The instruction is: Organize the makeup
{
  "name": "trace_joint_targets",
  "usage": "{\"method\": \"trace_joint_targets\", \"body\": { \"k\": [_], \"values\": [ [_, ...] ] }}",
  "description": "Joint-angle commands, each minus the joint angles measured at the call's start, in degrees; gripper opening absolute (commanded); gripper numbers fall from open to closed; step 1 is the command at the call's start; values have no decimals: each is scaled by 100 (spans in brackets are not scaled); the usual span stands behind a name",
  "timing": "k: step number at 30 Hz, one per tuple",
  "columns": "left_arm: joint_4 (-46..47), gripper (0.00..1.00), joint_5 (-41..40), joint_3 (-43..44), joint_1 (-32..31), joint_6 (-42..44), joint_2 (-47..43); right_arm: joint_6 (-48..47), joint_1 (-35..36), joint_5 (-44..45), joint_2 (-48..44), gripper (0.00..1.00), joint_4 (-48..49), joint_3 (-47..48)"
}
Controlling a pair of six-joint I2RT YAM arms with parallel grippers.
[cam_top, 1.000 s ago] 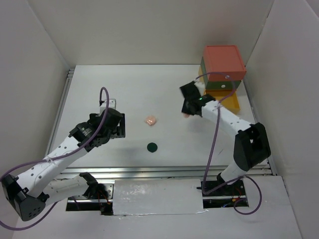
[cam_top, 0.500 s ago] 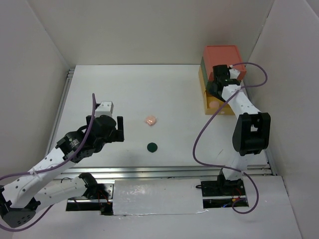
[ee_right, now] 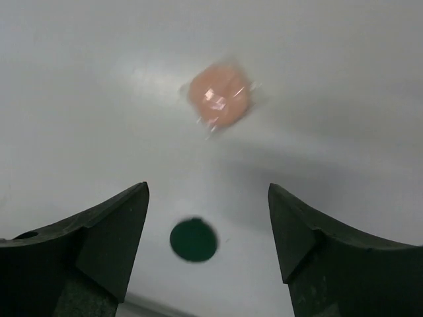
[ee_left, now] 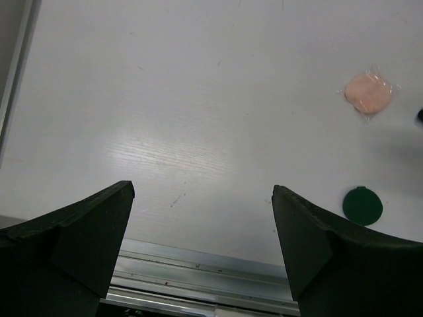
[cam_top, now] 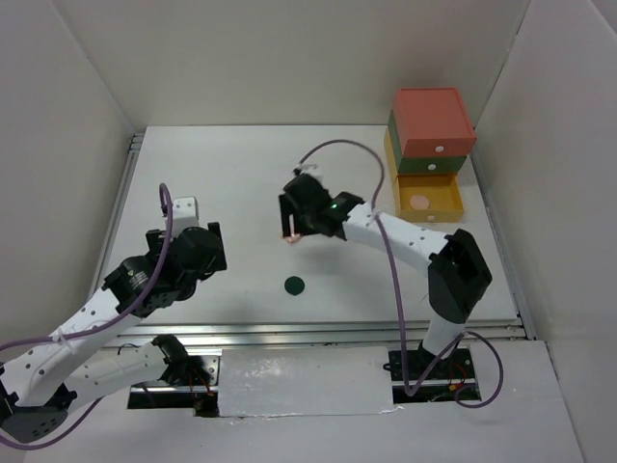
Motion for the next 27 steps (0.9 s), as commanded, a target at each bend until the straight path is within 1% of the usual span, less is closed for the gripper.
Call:
{"method": "trace_joint_targets", "body": {
  "k": [1, 4, 5, 8, 9, 11, 14, 15, 21, 24, 27],
  "values": [
    [-394, 99, -820, 280, -1, -623, -151, 115, 777, -72, 301, 82, -102, -228],
    [-307, 99, -890, 219, 8, -624, -195, 247, 1288, 218, 512, 84, -314, -131],
    [-220, 99, -882, 184, 8, -589, -204, 291, 1360, 314, 513, 84, -375, -158],
    [-105, 99, -847, 140, -1, -510, -125, 414, 1440, 71, 346, 83, -166, -508],
    [-79, 99, -838, 131, -1, -448, -90, 423, 1449, -218, 232, 81, -86, -744],
    [-52, 99, -794, 139, -1, -404, 77, 493, 1492, -439, 214, 79, 124, -1026],
    [-131, 99, -776, 210, 8, -395, 367, 485, 1528, -703, 292, 72, 485, -1238],
    [-140, 100, -767, 210, 16, -386, 428, 485, 1563, -861, 371, 68, 538, -1291],
    [-140, 99, -732, 192, 17, -404, 456, 537, 1888, -713, 767, 68, 459, -1045],
    [-114, 99, -732, 166, 17, -378, 307, 572, 1888, -713, 978, 65, 495, -1063],
    [-61, 99, -706, 140, 16, -351, 236, 616, 1888, -529, 1163, 64, 486, -1116]
  ]
}}
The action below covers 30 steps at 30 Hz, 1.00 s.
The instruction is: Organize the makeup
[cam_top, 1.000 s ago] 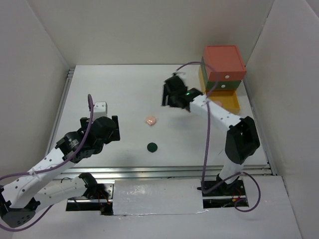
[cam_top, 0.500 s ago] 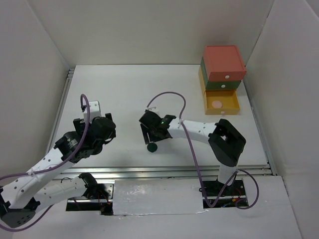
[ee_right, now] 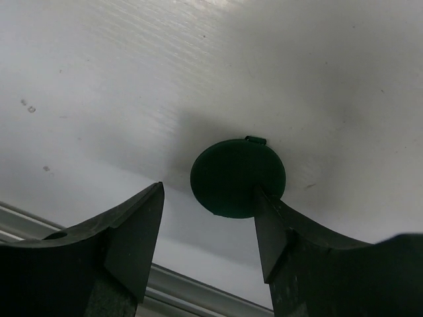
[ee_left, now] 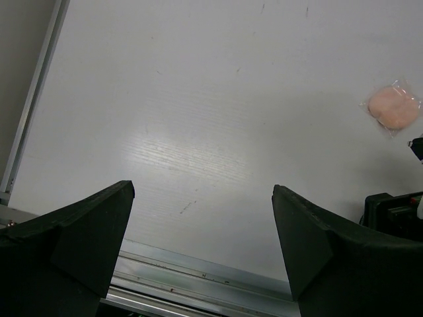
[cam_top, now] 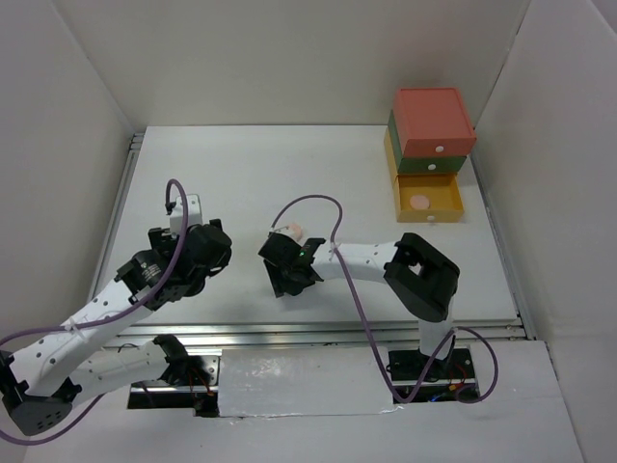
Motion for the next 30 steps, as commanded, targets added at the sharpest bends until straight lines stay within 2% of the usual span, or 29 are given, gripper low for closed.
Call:
{"method": "trace_joint_targets", "body": {
  "k": [1, 4, 5, 9, 10, 15, 18, 21, 22, 26, 29, 30],
  "values": [
    [142, 100, -79, 76, 8, 40, -153, 131, -9, 262, 271, 63, 104, 60],
    [204, 99, -26, 67, 8, 119, -162, 131, -9, 518, 385, 51, 129, 25],
    [221, 99, -8, 67, 16, 137, -154, 131, -9, 544, 412, 40, 138, 8],
    [239, 100, 36, 76, 8, 225, -118, 149, 0, 562, 333, 15, 191, -10],
    [239, 99, 44, 76, 8, 242, -101, 149, -9, 649, 194, 0, 182, -10],
    [248, 99, 36, 76, 17, 251, -118, -35, -202, 1151, -509, 0, 33, 191],
    [248, 99, 36, 76, 25, 268, -171, -246, -868, 1142, -887, 0, -98, 428],
    [265, 99, 45, 76, 25, 277, -206, -343, -1940, 1204, -1239, 0, -170, 570],
    [266, 99, 62, 76, 34, 277, -224, -378, -2587, 1178, -1275, 0, -134, 596],
    [353, 99, 176, 59, 52, 391, -224, -396, -3854, 1028, -986, 0, -362, 1044],
    [406, 99, 229, 50, 69, 436, -215, -361, -4558, 1072, -793, 0, -319, 1185],
    [406, 99, 229, 50, 78, 444, -206, -335, -4562, 1141, -757, 0, -319, 1185]
  ]
}}
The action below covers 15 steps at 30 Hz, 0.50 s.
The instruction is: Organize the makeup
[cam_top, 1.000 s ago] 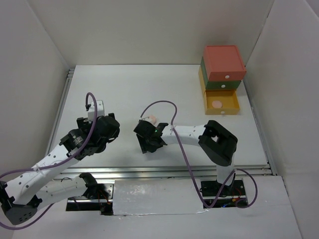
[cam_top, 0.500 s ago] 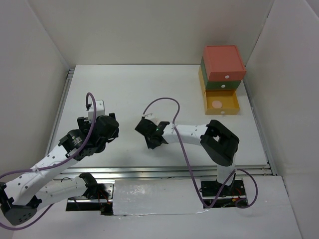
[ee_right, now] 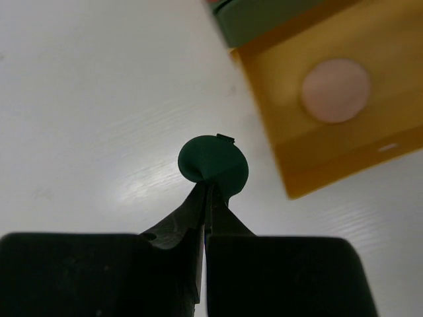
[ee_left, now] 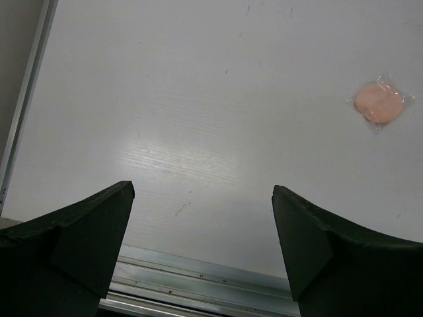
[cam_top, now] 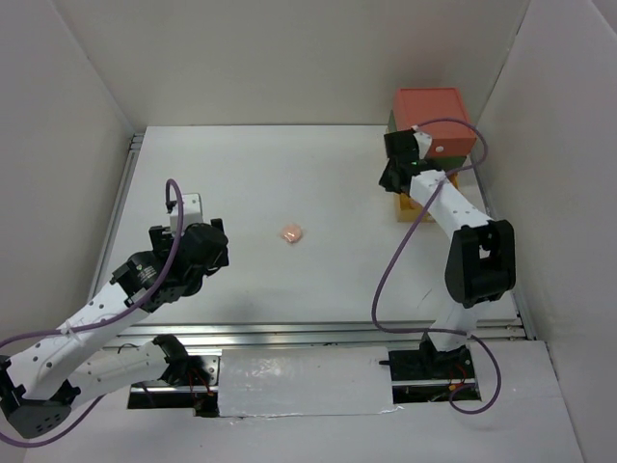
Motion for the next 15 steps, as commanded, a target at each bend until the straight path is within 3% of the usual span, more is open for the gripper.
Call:
{"method": "trace_joint_targets", "body": {
  "k": [1, 5, 7, 8, 9, 12, 13, 15],
  "values": [
    [207, 99, 32, 50, 50, 127, -27, -29, -414, 174, 187, 0, -242, 236],
    [234, 99, 103, 50, 76, 163, -1, 7, -847, 280, 249, 3, -339, 351],
    [251, 99, 129, 50, 102, 171, 17, -2, -979, 314, 231, 11, -322, 334],
    [260, 99, 138, 41, 120, 198, 8, -11, -1023, 341, 249, 20, -321, 360],
    [277, 99, 190, 41, 172, 215, 26, -2, -1067, 385, 284, 38, -330, 377],
    [339, 99, 278, 24, 234, 268, 43, -28, -1225, 359, 433, 55, -444, 553],
    [357, 100, 287, 23, 252, 277, 61, -37, -1226, 376, 486, 64, -497, 640],
    [348, 99, 314, 23, 252, 277, 87, -63, -1208, 306, 460, 71, -515, 659]
  ]
}}
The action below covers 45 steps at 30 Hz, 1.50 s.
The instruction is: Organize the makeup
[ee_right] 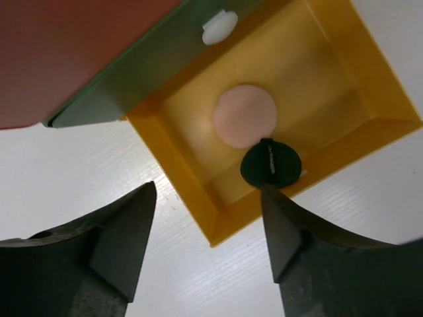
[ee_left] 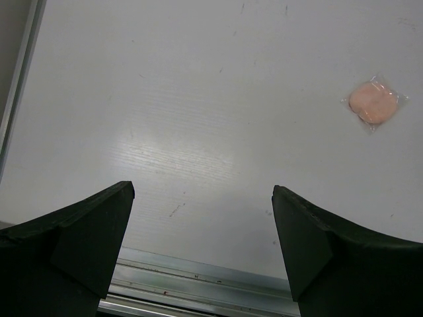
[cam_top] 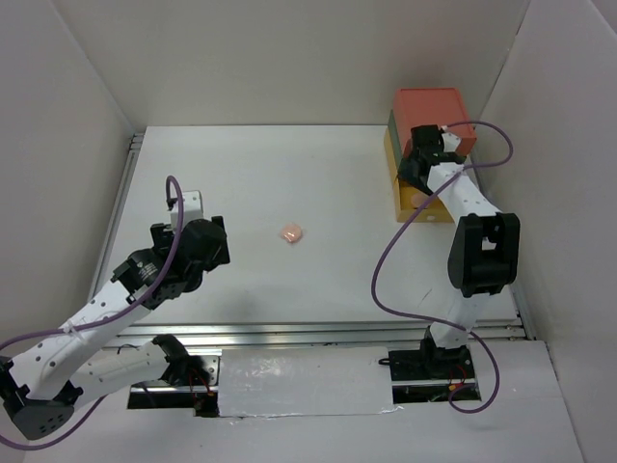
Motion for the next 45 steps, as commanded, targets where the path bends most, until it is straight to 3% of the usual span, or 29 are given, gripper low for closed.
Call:
{"method": "trace_joint_targets", "body": {
  "k": [1, 6, 7, 10, 13, 19, 25, 34, 38, 40, 42, 43, 45],
  "values": [
    [134, 99, 47, 32, 49, 109, 44, -66, 66, 31, -53, 74, -28, 211],
    [72, 99, 3, 59, 171, 4, 96, -408, 1268, -733, -450, 74, 605, -115],
    [81, 99, -6, 59, 233, -14, 88, -426, 1862, -813, -197, 75, 501, 207],
    [11, 99, 3, 50, 575, -181, 201, -505, 2744, -1218, 673, 75, 27, 1157],
    [-243, 99, -120, 190, 707, -401, 421, -479, 3264, -1156, 1420, 76, -220, 1861],
    [63, 100, 284, 112, 1059, -50, 343, -523, 3775, -1156, 2292, 76, -404, 2583],
    [274, 99, 513, 50, 1103, 205, 254, -496, 3899, -1104, 2635, 73, -483, 2583],
    [353, 99, 680, 41, 1130, 354, 299, -435, 4092, -929, 2573, 41, -395, 1863],
    [371, 99, 706, 32, 1130, 381, 272, -417, 4136, -796, 2556, 40, -431, 1714],
    [371, 99, 715, 32, 1130, 381, 272, -417, 4145, -778, 2504, 33, -387, 1582],
    [380, 99, 724, 23, 1130, 390, 263, -435, 4145, -770, 2477, 19, -379, 1538],
    [397, 99, 733, 23, 1130, 416, 263, -426, 4145, -778, 2434, 0, -352, 1503],
    [406, 99, 750, 23, 1121, 425, 272, -417, 4145, -761, 2337, 0, -309, 1450]
  ]
}}
